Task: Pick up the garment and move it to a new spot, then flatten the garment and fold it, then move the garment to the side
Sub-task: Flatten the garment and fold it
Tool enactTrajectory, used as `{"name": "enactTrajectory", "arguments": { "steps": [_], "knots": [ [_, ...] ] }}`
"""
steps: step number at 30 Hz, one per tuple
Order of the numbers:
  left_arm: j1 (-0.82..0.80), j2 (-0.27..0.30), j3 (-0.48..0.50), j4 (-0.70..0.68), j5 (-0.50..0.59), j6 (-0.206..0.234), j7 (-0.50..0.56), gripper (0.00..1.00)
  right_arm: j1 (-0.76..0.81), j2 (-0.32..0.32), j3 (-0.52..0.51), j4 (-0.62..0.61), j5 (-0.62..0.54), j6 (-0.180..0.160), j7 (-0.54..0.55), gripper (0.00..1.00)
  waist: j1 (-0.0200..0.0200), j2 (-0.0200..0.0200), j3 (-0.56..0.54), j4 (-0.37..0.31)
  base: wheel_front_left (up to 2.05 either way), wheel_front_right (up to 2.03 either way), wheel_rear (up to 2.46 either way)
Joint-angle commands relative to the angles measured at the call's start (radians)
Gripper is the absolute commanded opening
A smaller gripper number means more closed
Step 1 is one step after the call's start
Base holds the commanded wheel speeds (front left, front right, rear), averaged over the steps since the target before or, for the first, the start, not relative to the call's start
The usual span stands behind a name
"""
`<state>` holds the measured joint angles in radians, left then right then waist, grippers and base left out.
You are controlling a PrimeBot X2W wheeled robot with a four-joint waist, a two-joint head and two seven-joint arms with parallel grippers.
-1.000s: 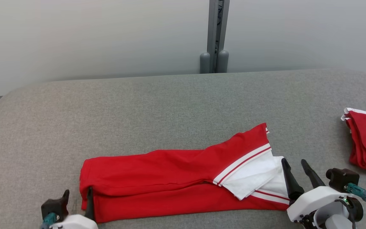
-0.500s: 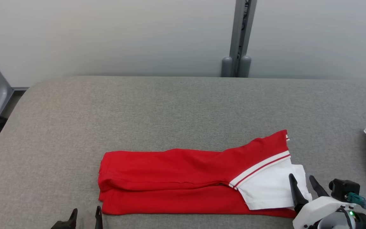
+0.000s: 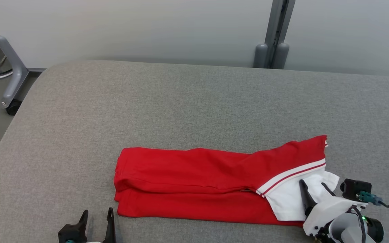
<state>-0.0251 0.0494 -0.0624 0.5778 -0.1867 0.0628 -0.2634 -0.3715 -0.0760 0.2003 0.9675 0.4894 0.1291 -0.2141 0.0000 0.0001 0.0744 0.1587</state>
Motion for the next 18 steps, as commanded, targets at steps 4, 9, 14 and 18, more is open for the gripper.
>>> {"name": "enactTrajectory", "arguments": {
  "steps": [4, 9, 14, 18],
  "knots": [
    [-0.024, 0.004, -0.013, 0.003, -0.013, 0.008, -0.001, 1.0, 0.005, 0.027, 0.053, 0.024, 0.036, 0.003, 0.037, 0.57, 0.0, -0.0001, 0.004, 0.009, 0.0, 0.0, 0.0],
    [-0.027, 0.004, -0.025, 0.002, -0.019, 0.01, -0.001, 1.0, -0.001, 0.013, 0.058, 0.069, 0.05, 0.002, 0.013, 0.0, 0.0, -0.0001, -0.003, 0.018, 0.0, 0.0, 0.0],
    [-0.012, 0.003, -0.022, -0.004, -0.014, 0.008, -0.001, 1.0, -0.015, -0.028, 0.012, 0.093, 0.052, 0.0, -0.035, 0.0, 0.0, -0.0001, -0.021, 0.006, 0.0, 0.0, 0.0],
    [-0.003, 0.003, -0.031, -0.004, -0.016, 0.0, -0.001, 1.0, -0.018, -0.042, -0.025, 0.084, 0.04, 0.0, -0.051, 0.0, 0.0, -0.0001, -0.04, -0.019, 0.0, 0.0, 0.0]
  ]
}}
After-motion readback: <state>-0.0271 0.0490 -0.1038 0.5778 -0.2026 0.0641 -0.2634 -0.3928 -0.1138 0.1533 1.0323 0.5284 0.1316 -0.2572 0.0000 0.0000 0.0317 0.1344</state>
